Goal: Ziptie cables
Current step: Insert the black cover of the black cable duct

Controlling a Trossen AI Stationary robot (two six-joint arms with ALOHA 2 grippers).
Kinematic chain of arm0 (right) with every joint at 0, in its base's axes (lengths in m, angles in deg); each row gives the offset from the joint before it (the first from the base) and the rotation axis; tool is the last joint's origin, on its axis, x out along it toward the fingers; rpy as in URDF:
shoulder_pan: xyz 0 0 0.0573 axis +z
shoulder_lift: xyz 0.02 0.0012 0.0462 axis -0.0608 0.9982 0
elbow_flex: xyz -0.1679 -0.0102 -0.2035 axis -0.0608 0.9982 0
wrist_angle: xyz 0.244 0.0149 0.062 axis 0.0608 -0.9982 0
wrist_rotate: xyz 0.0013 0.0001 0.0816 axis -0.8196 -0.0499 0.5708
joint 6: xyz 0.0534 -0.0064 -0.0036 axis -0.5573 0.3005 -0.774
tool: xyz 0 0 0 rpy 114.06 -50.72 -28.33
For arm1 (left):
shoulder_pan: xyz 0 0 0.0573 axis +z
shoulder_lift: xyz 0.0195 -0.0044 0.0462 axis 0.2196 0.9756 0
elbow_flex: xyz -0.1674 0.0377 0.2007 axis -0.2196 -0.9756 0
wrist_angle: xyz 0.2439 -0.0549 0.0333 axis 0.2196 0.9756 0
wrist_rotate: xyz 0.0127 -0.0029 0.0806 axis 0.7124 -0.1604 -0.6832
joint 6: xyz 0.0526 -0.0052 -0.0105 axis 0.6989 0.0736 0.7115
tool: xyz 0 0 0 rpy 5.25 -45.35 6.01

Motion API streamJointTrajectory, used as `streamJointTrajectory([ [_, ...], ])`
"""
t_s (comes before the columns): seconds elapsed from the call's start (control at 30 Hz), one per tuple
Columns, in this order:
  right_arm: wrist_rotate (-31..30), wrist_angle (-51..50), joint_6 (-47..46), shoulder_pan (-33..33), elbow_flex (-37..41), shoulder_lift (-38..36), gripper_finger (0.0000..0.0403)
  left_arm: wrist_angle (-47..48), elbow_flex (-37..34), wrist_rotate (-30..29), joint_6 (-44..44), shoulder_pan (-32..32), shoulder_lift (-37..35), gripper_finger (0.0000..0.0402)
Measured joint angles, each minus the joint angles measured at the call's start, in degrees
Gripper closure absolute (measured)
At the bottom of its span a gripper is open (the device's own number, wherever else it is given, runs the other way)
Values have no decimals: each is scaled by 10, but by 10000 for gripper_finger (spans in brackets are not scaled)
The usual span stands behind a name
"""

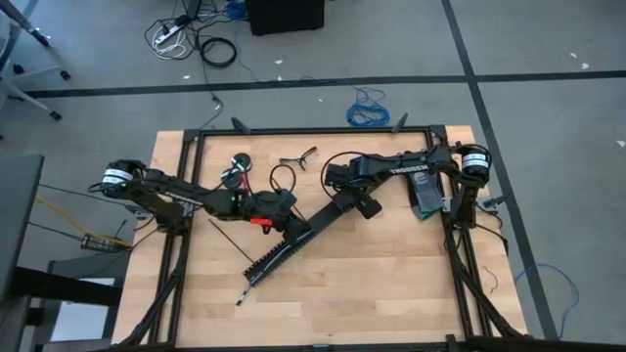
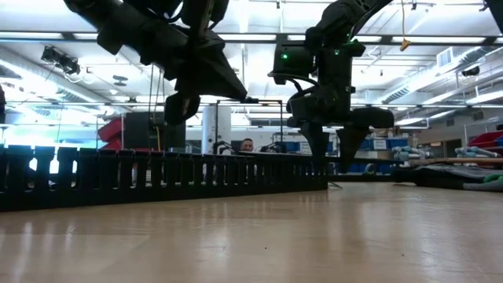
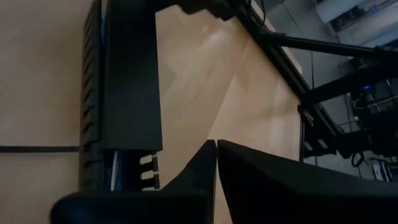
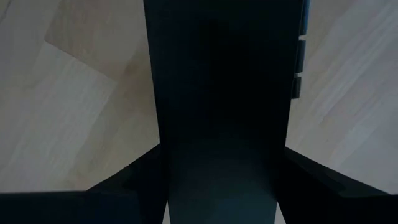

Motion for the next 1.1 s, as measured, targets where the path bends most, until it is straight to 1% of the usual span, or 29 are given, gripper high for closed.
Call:
streamJointTrajectory([
  [0.23,-1,13,6,0,0,0,174,-2,0,4,0,0,0,399],
  [0.37,-16,13,11,0,0,0,174,-1,0,7,3,0,0,401],
  [0.63,-16,14,19,-3,0,0,174,-3,0,7,7,0,2,401],
  [0.9,-12,15,18,-3,0,0,174,-34,-1,47,33,11,36,401],
  [0.93,-11,14,17,-3,0,0,174,-38,-1,46,34,16,41,401],
  [1.1,-10,14,16,-3,0,0,174,-37,3,-8,54,32,46,401],
])
